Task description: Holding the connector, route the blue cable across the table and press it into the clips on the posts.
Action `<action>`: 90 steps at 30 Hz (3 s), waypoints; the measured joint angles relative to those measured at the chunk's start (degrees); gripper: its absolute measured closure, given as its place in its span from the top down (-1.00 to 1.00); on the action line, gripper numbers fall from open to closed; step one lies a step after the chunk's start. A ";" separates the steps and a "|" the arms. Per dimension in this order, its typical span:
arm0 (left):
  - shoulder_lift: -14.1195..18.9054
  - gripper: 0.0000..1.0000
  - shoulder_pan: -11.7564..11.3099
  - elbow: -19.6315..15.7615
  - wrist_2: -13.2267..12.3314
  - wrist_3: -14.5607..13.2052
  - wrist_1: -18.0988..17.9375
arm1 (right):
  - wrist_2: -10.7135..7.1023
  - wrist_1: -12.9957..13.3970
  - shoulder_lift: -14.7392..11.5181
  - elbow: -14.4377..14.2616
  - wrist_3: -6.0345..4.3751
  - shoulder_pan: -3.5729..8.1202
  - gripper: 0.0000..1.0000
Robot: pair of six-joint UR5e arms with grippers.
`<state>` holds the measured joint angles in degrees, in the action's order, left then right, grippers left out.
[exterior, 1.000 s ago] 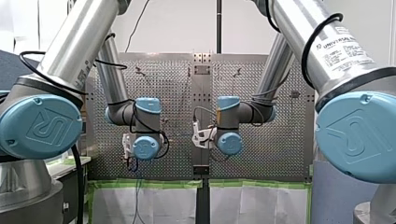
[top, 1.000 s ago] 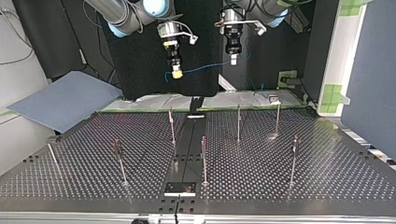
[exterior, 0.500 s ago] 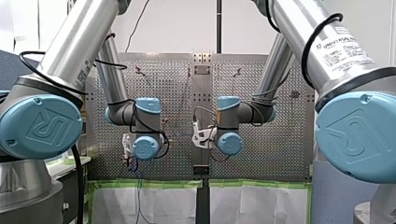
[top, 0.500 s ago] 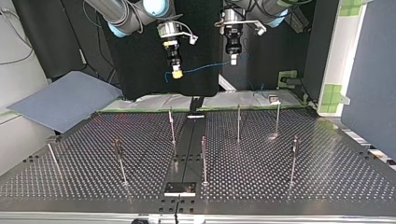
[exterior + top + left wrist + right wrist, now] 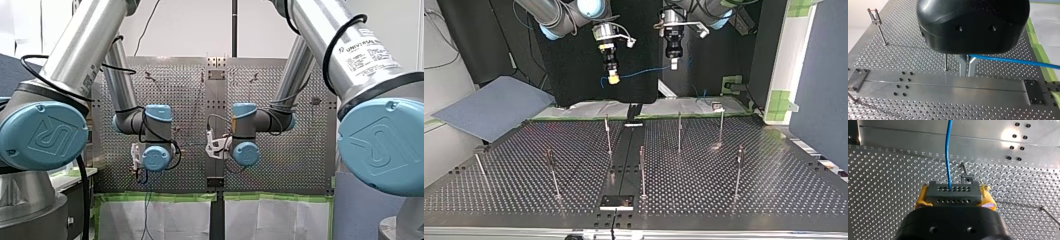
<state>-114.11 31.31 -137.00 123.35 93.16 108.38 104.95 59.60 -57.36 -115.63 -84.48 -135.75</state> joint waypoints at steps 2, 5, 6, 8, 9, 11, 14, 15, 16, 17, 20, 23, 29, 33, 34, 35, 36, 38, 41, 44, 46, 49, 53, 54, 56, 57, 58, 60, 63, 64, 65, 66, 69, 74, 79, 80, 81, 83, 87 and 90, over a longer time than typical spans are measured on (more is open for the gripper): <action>0.00 -1.00 0.00 0.00 0.00 0.00 0.00 | 0.00 0.00 0.00 0.00 0.00 0.00 -1.00; 0.00 -1.00 0.00 0.00 0.00 0.00 0.00 | 0.00 0.00 0.00 0.00 0.00 0.00 -1.00; 0.00 -1.00 0.00 0.00 0.00 0.00 0.00 | 0.00 0.00 0.00 0.00 0.00 0.00 -1.00; 0.00 -1.00 0.00 0.00 0.00 0.00 0.00 | 0.00 0.00 0.00 0.00 0.00 0.00 -1.00; 0.00 -1.00 0.00 0.00 0.00 0.00 0.00 | 0.00 0.00 0.00 0.00 0.00 0.00 -1.00; 0.00 -1.00 0.00 0.00 0.00 0.00 0.00 | 0.00 0.00 0.00 0.00 0.00 0.00 -1.00; 0.00 -1.00 0.00 0.00 0.00 0.00 0.00 | 0.00 0.00 0.00 0.00 0.00 0.00 -1.00; 0.00 -1.00 0.00 0.00 0.00 0.00 0.00 | 0.00 0.00 0.00 0.00 0.00 0.00 -1.00; 0.00 -1.00 0.00 0.00 0.00 0.00 0.00 | 0.00 0.00 0.00 0.00 0.00 0.00 -1.00; 0.00 -1.00 0.00 0.00 0.00 0.00 0.00 | 0.00 0.00 0.00 0.00 0.00 0.00 -1.00; 0.00 -1.00 0.00 0.00 0.00 0.00 0.00 | 0.00 0.00 0.00 0.00 0.00 0.00 -1.00; 0.00 -1.00 0.01 0.00 0.00 -0.02 0.00 | 0.00 -0.01 0.00 0.00 0.00 0.00 -1.00; -0.43 -1.00 -0.46 0.55 -0.35 -0.01 1.15 | -0.08 -0.08 0.00 0.00 0.00 0.00 -1.00; -0.50 -1.00 -0.58 0.67 -0.42 0.00 1.77 | -0.09 -0.09 0.00 0.00 0.00 0.00 -1.00; -0.50 -1.00 -0.59 0.68 -0.43 0.00 1.82 | -0.09 -0.08 0.00 0.00 0.00 0.00 -1.00; -0.51 -1.00 -0.59 0.68 -0.43 0.00 1.87 | -0.09 -0.09 0.00 0.00 0.00 0.00 -1.00; -0.51 -1.00 -0.60 0.68 -0.43 0.00 1.89 | -0.09 -0.09 0.00 -0.01 0.00 0.00 -1.00; -0.52 -1.00 -0.60 0.69 -0.44 0.00 1.91 | -0.09 -0.09 0.00 0.00 0.00 0.00 -1.00; -0.53 -1.00 -0.61 0.70 -0.44 0.00 1.93 | -0.09 -0.09 0.00 0.00 0.00 0.00 -1.00; -0.53 -1.00 -0.61 0.70 -0.44 0.00 1.93 | -0.09 -0.09 0.00 0.00 0.00 0.00 -1.00; -0.53 -1.00 -0.61 0.70 -0.44 0.00 1.93 | -0.09 -0.09 0.00 0.00 0.00 0.00 -1.00; -0.53 -1.00 -0.61 0.70 -0.44 0.00 1.93 | -0.08 -0.10 0.01 0.01 0.01 -0.01 -1.00; -0.53 -1.00 -0.62 0.70 -0.44 0.00 1.93 | 0.82 -1.01 0.91 0.92 0.91 -0.54 -1.00; -0.53 -1.00 -0.61 0.70 -0.44 0.00 1.93 | 1.19 -1.38 1.29 1.29 1.28 -0.63 -1.00; -0.53 -1.00 -0.61 0.70 -0.44 0.00 1.93 | 2.19 -2.36 2.28 2.28 2.16 -0.79 -1.00; -0.53 -1.00 -0.61 0.70 -0.45 0.00 1.93 | 2.64 -2.83 2.74 2.74 2.43 -0.82 -1.00; -0.53 -1.00 -0.61 0.70 -0.45 0.00 1.93 | 3.21 -3.41 3.33 3.33 2.68 -0.86 -1.00; -0.53 -1.00 -0.60 0.71 -0.46 0.00 1.93 | 4.07 -4.25 4.16 4.05 2.89 -0.90 -1.00; -0.53 -1.00 -0.62 0.70 -0.42 0.00 1.94 | 5.41 -5.81 5.73 4.61 3.03 -0.87 -1.00; -0.53 -1.00 -0.62 0.71 -0.43 0.00 1.94 | 5.74 -6.44 6.29 4.70 3.04 -0.86 -1.00; -0.53 -1.00 -0.62 0.71 -0.44 0.00 1.94 | 5.89 -6.88 6.62 4.75 3.05 -0.87 -1.00; -0.53 -1.00 -0.62 0.71 -0.44 0.00 1.94 | 6.00 -7.30 6.86 4.77 3.06 -0.87 -1.00; -0.53 -1.00 -0.62 0.71 -0.44 0.00 1.93 | 6.18 -8.83 7.24 4.81 3.07 -0.88 -1.00; -0.53 -1.00 -0.61 0.70 -0.44 0.00 1.93 | 6.23 -11.60 7.36 4.83 3.07 -0.88 -1.00; -1.55 -1.00 -1.60 1.62 0.06 0.03 0.94 | 6.16 -14.46 6.50 5.45 2.61 -1.14 -1.00; -2.07 -1.00 -1.96 1.90 0.11 0.12 0.68 | 6.21 -14.96 6.10 5.77 2.28 -1.27 -1.00; -2.35 -1.00 -2.15 2.07 0.09 0.21 0.62 | 6.24 -15.46 5.70 6.04 1.91 -1.42 -1.00; -2.40 -1.00 -2.53 2.34 -0.24 0.38 0.93 | 5.96 -16.51 4.73 6.49 1.02 -1.75 -1.00; -1.18 -1.00 -3.29 2.72 -0.48 0.49 2.39 | 4.51 -17.73 2.85 6.99 -0.84 -2.05 -1.00; 0.20 -1.00 -3.89 2.91 0.51 0.49 3.83 | 3.16 -18.32 1.44 7.72 -1.90 -2.06 -1.00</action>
<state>-113.91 27.42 -134.09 123.86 93.65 112.21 108.11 41.28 -55.92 -107.91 -86.38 -137.82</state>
